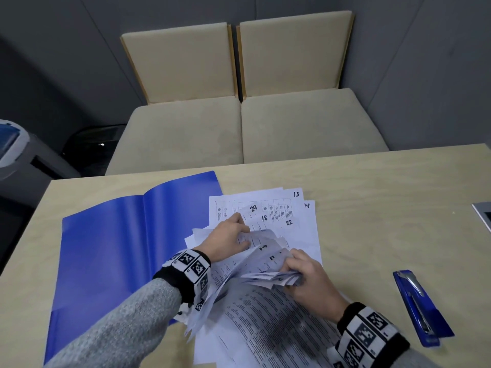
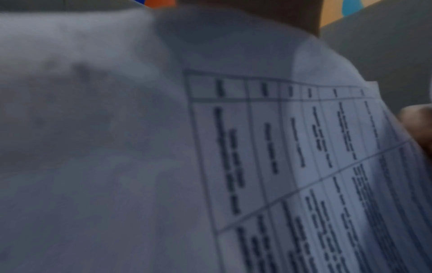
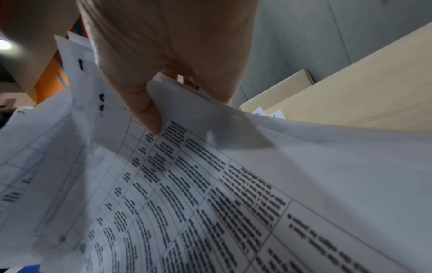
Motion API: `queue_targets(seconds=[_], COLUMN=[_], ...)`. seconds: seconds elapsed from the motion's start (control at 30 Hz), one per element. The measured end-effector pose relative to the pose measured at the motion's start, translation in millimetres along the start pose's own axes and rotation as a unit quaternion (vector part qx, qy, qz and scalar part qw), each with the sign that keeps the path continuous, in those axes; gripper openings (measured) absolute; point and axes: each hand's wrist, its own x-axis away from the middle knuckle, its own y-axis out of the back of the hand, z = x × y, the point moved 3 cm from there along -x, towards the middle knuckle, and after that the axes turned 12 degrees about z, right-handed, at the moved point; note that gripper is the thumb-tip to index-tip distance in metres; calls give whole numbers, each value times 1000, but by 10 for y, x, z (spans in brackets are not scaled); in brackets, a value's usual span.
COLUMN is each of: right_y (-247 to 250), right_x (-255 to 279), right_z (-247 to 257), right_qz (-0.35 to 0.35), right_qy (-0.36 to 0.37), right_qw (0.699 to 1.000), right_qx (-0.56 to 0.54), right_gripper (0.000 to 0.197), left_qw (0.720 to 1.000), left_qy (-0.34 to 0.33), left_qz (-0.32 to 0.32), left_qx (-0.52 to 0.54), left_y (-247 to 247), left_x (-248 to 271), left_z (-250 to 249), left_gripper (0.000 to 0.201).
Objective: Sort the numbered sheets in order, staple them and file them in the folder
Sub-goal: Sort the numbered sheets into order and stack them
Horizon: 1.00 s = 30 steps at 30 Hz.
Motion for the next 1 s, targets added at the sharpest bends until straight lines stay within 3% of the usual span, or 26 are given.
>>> queue_targets(seconds=[0.1, 0.17, 0.23, 0.37, 0.5, 0.63, 0.7, 0.8, 0.9, 1.0], right_y=[2, 7, 24, 13, -27, -67, -89, -118, -34, 209], right_x=[-4, -4, -13, -84, -163, -213, -217, -191, -104, 31], right_z=[2, -2, -20, -94, -137, -120, -123, -117, -22, 340], right_qz=[6, 1, -6, -7, -6, -17, -11, 1, -34, -68], right_qy=[-5, -7, -23, -65, -111, -152, -155, -159, -130, -45], right_qw=[1000, 1000, 999, 997, 991, 983, 984, 980, 984, 988], right_qx=[-9, -18, -30, -41, -72, -106, -91, -118, -118, -128], right_gripper=[18, 20, 22, 20, 34, 34, 31, 10, 7, 26], left_qw=[999, 996, 987, 942, 912, 872, 850, 822, 806, 776], left_qy=[-18, -15, -23, -49, -16, 23, 39, 45, 25, -19], left_qz=[30, 9, -54, -200, -330, -427, -471, -525, -556, -593], left_qx=[-40, -85, -147, -265, -245, -239, -235, -215, -204, -214], left_y=[66, 164, 326, 615, 836, 1133, 1262, 1402, 1511, 1623], left_x=[93, 146, 244, 585, 969, 1318, 1477, 1676, 1819, 1955], left_z=[-70, -107, -171, -299, -397, -459, -473, -427, -380, -452], left_gripper=[19, 19, 15, 16, 22, 17, 14, 11, 15, 24])
